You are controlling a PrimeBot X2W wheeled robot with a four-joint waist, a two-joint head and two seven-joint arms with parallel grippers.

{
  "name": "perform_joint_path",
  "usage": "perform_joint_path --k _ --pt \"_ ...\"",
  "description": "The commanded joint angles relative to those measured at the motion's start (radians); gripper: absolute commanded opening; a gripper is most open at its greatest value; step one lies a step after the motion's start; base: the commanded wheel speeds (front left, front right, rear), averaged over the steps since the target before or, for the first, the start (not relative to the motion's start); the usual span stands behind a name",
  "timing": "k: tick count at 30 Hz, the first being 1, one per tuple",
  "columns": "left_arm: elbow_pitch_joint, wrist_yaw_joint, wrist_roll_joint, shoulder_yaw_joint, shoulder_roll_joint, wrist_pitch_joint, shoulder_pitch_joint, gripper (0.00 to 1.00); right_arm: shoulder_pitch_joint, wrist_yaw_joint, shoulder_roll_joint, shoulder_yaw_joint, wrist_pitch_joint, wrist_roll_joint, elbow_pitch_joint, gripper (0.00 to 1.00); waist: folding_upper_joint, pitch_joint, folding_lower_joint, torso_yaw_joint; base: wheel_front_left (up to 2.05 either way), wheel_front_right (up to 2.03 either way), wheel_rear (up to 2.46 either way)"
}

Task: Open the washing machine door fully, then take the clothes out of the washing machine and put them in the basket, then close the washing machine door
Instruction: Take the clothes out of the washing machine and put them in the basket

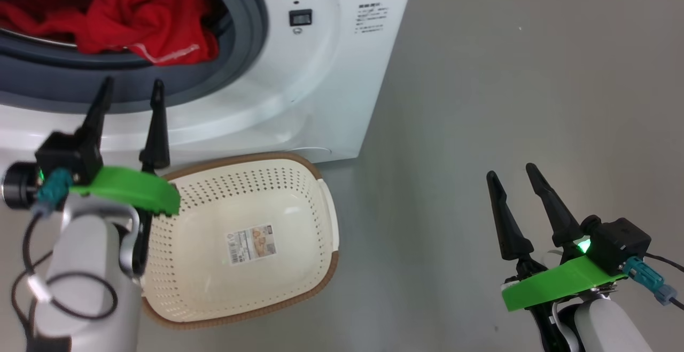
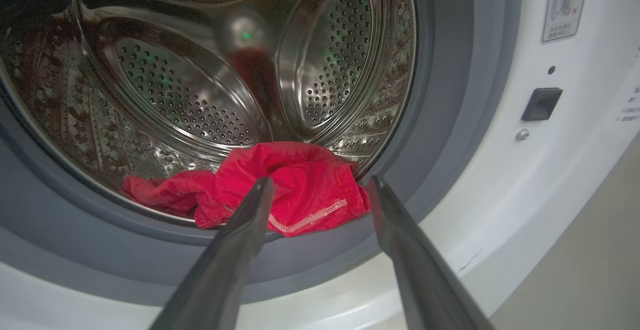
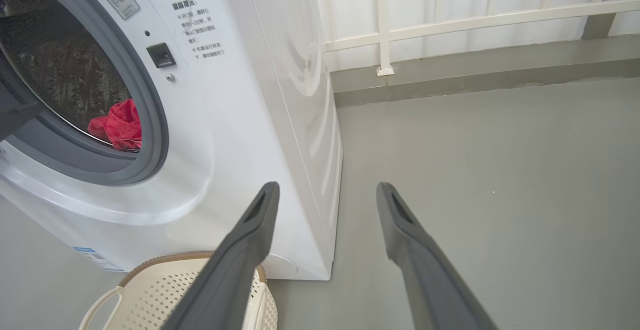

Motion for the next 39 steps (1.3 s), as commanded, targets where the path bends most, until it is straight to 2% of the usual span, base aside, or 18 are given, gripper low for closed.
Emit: perform_joint_path --k 1,10,21,31,39 --pt "0.034 0.017 0.018 0.031 0.03 -0.005 -0.065 1.0 -0.023 0.008 0.0 0.031 -0.006 0.007 -0.025 1.0 -0.0001 0.025 0.0 -0.028 0.0 0.0 0.0" --pt "0.306 0.07 0.046 0.038 0.07 -0.005 -0.351 1.0 -0.063 0.008 0.0 0.046 -0.006 0.034 -0.04 1.0 -0.0001 0.094 0.0 -0.067 0.0 0.0 0.0" --pt "0.606 0.14 0.063 0.036 0.156 -0.003 -0.628 1.0 -0.108 0.008 0.0 0.071 -0.006 0.069 -0.048 1.0 -0.0001 0.173 0.0 -0.108 0.0 0.0 0.0" --pt "0.746 0.158 0.053 0.031 0.209 0.054 -0.731 1.0 -0.135 0.008 0.0 0.088 -0.006 0.082 -0.053 1.0 -0.0001 0.219 0.0 -0.135 0.0 0.0 0.0" --pt "0.774 0.135 0.04 0.02 0.217 0.118 -0.715 0.99 -0.14 0.008 0.0 0.089 -0.006 0.086 -0.054 1.0 -0.0001 0.223 0.0 -0.139 0.0 0.0 0.0"
